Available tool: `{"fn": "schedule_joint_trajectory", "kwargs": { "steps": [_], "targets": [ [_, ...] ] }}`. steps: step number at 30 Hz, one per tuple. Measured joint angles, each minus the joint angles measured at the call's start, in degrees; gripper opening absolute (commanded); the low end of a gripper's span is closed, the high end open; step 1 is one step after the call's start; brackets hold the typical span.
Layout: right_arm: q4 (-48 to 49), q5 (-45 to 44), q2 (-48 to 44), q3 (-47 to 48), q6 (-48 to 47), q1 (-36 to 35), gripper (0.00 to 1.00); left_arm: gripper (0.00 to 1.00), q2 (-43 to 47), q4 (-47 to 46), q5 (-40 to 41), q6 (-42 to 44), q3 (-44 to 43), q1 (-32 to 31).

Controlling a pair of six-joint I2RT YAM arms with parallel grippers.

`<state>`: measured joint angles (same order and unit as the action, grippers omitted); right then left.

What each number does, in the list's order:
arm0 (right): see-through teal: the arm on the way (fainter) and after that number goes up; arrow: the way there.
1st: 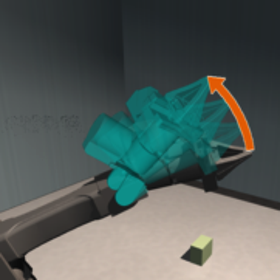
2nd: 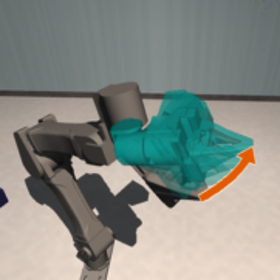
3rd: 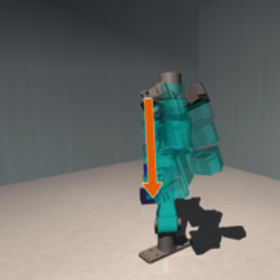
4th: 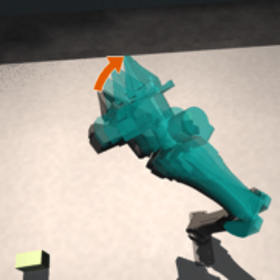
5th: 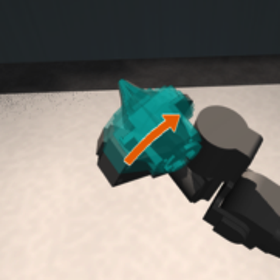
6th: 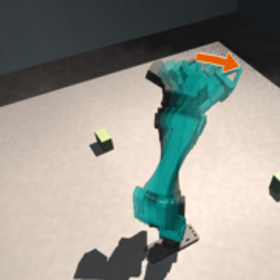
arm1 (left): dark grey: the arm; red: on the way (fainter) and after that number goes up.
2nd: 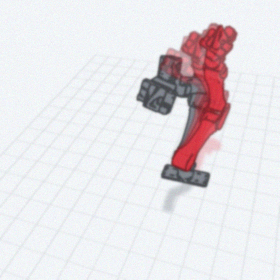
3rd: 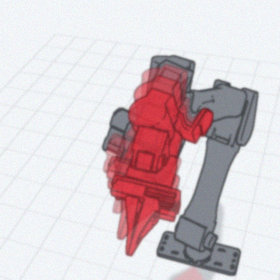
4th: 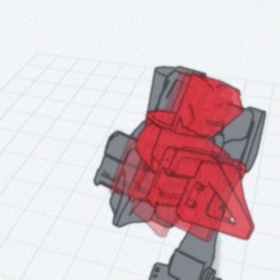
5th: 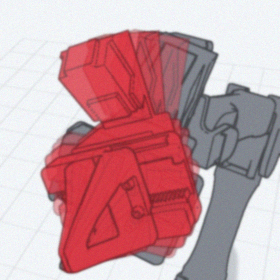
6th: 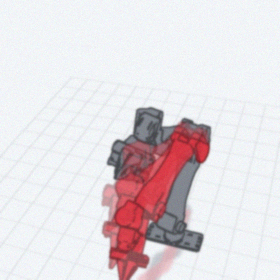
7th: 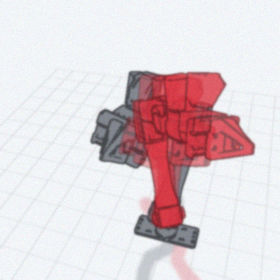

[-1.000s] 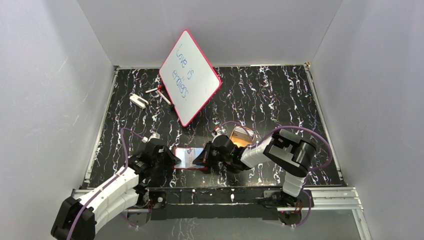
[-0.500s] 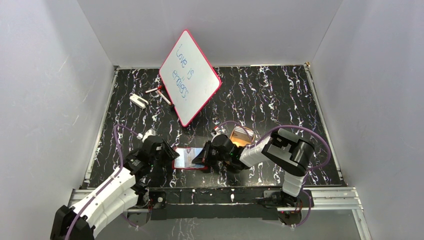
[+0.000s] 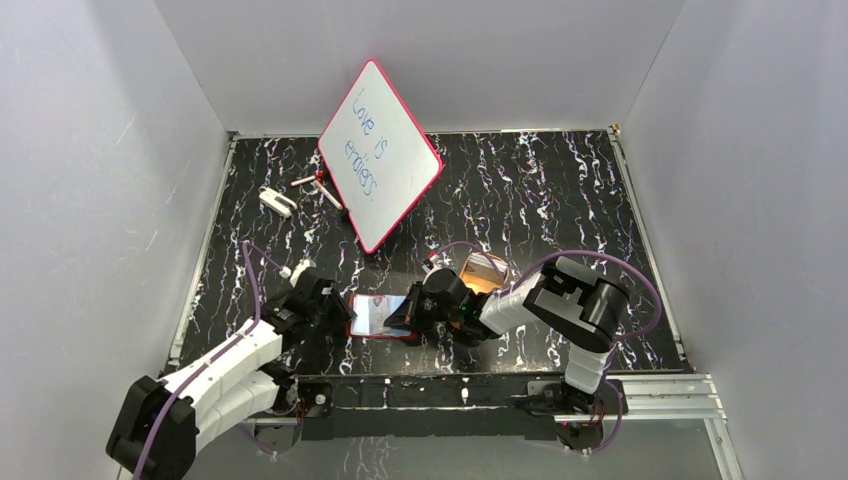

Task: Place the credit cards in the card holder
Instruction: Insert the credit card into the card holder.

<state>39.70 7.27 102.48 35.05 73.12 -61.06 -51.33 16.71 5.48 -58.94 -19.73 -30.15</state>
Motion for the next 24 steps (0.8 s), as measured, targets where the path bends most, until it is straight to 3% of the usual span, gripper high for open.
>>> {"fn": "schedule_joint_trajectory", "kwargs": {
  "steps": [4,12,22,24],
  "targets": [
    [1.0,-0.1,0.0,-0.8,0.0,0.1,0.00,0.17,-0.2,-2.3,-1.8,0.1,1.2,0.3],
    [3.5,-0.5,-0.1,-2.4,0.9,0.1,0.00,0.09,4.0,-4.2,-3.0,-0.6,4.4,0.6],
    [6.5,-3.3,-1.6,-6.0,3.2,-0.1,0.00,0.07,3.7,-6.0,-5.3,-1.2,5.3,0.7],
    [6.6,-3.7,-1.6,-6.0,3.3,-0.1,0.00,0.12,3.5,-6.2,-5.6,-1.3,5.3,0.7]
  ]
}}
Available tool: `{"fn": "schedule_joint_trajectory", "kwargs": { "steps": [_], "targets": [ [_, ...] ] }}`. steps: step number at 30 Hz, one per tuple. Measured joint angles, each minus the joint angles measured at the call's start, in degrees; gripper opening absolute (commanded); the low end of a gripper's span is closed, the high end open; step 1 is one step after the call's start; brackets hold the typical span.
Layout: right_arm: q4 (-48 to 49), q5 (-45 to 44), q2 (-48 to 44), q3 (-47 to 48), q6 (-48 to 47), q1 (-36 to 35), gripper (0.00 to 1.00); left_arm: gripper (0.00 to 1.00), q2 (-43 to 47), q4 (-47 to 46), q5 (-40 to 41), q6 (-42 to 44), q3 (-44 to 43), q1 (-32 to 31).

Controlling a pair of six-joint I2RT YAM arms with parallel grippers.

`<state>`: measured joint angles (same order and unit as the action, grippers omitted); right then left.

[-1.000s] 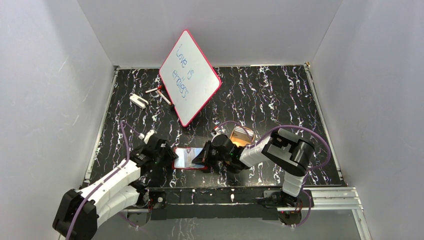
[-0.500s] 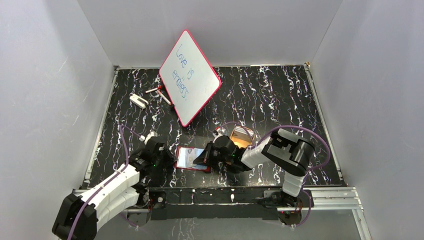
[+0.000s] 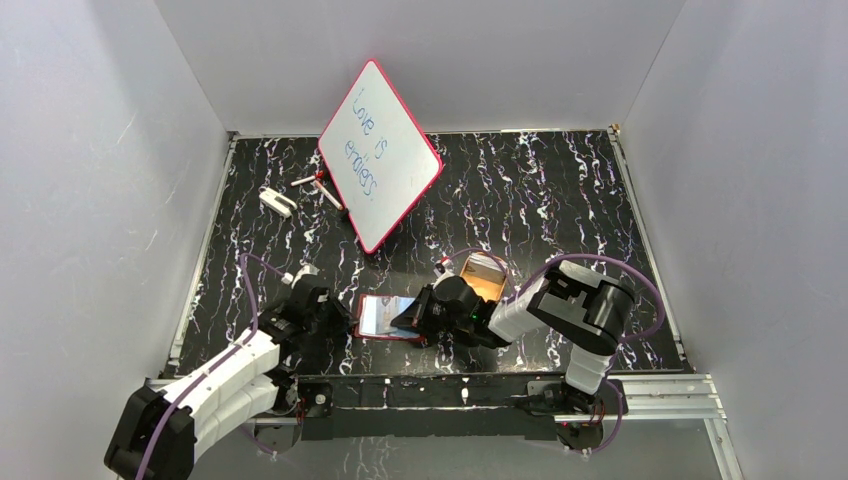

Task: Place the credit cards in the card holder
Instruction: Insert the credit card into the card holder.

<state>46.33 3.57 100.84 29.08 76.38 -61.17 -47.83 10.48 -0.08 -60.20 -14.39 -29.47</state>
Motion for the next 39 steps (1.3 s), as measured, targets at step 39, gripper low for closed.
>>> {"fn": "schedule_joint_trajectory", "kwargs": {
  "steps": [39],
  "targets": [
    [0.0,0.2,0.8,0.8,-0.8,0.0,0.00,0.16,-0.5,-6.1,-5.4,-1.9,2.7,-0.1]
  ]
}}
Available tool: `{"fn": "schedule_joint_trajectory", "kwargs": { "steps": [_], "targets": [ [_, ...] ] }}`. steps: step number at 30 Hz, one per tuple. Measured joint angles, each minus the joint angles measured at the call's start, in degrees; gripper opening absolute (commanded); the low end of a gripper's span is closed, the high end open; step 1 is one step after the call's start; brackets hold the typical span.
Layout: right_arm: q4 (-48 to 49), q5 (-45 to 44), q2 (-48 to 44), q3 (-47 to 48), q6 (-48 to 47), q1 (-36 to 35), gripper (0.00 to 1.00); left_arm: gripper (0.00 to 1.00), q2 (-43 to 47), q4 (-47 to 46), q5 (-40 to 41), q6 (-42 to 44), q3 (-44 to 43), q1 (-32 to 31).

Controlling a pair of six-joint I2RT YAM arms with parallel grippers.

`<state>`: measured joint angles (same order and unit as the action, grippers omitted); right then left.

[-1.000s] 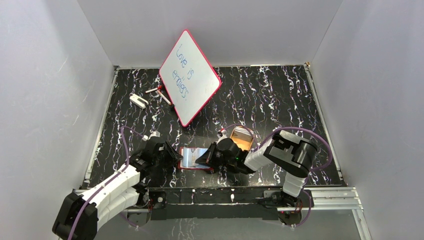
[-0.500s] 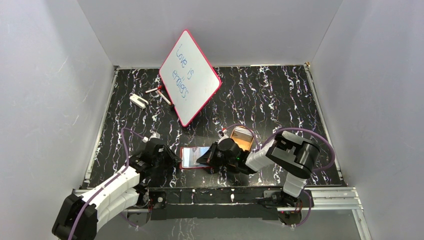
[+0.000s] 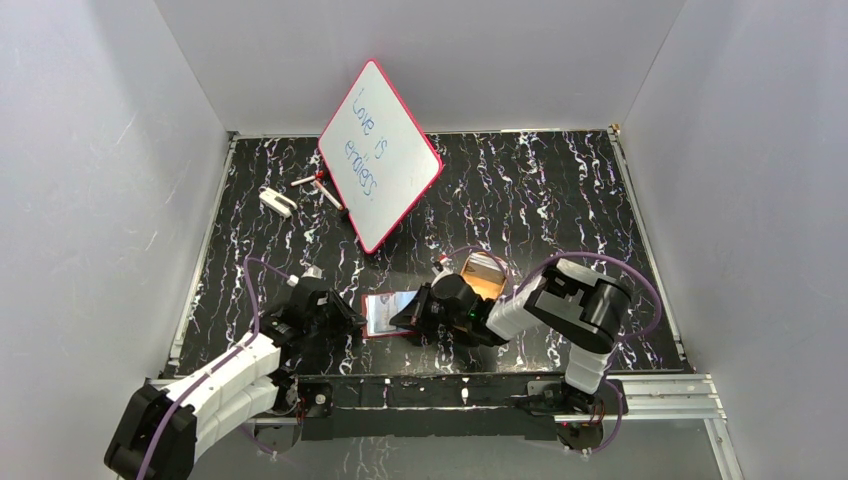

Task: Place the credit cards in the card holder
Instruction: Insert the credit card into the card holder.

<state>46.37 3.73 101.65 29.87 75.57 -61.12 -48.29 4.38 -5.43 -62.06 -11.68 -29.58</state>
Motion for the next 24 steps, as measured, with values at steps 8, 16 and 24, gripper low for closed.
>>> {"fn": "schedule_joint_trajectory", "kwargs": {
  "steps": [8,16,24],
  "targets": [
    [-2.5,2.4,0.7,2.6,-2.9,0.2,0.10,0.18,-0.4,-0.5,-0.2,0.1,-0.1,0.0],
    [-12.3,2.3,-2.2,4.8,-6.9,0.2,0.36,0.18,0.4,0.9,0.4,0.1,-0.3,0.0],
    [-20.9,0.4,-7.6,5.9,-10.3,0.2,0.44,0.18,1.5,2.3,0.6,0.3,-0.3,0.0]
  ]
}}
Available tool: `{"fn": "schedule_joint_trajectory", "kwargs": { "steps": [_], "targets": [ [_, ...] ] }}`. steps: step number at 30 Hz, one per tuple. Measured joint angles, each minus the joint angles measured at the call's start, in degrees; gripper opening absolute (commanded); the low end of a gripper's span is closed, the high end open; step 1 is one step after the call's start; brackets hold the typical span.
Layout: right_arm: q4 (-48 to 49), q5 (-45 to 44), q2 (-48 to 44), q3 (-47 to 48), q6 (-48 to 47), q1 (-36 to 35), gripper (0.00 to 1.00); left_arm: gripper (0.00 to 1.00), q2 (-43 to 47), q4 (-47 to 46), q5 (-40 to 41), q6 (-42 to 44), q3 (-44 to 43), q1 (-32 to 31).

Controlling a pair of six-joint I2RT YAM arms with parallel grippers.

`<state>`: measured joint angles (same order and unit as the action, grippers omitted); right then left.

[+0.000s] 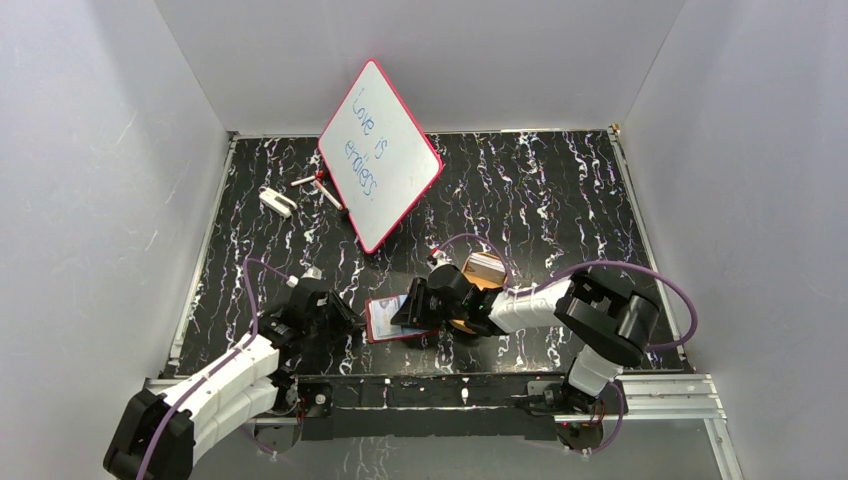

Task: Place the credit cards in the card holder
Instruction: Insert the credit card into the card holder.

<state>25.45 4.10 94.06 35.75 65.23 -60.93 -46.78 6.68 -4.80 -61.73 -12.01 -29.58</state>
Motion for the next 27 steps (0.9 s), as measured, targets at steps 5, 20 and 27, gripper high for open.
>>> {"fn": "schedule_joint_trajectory", "kwargs": {
  "steps": [5,20,27],
  "targets": [
    [-1.6,-0.5,-0.5,0.3,-1.0,0.1,0.42,0.18,0.3,1.0,0.3,0.2,-0.3,-0.1],
    [-0.5,3.6,5.7,5.5,-2.4,0.2,0.40,0.18,0.8,2.0,0.7,0.2,-0.5,-0.2],
    [-5.6,3.3,1.7,5.6,-5.3,0.2,0.44,0.23,4.0,7.9,2.5,1.0,-2.3,-0.2]
  ]
}}
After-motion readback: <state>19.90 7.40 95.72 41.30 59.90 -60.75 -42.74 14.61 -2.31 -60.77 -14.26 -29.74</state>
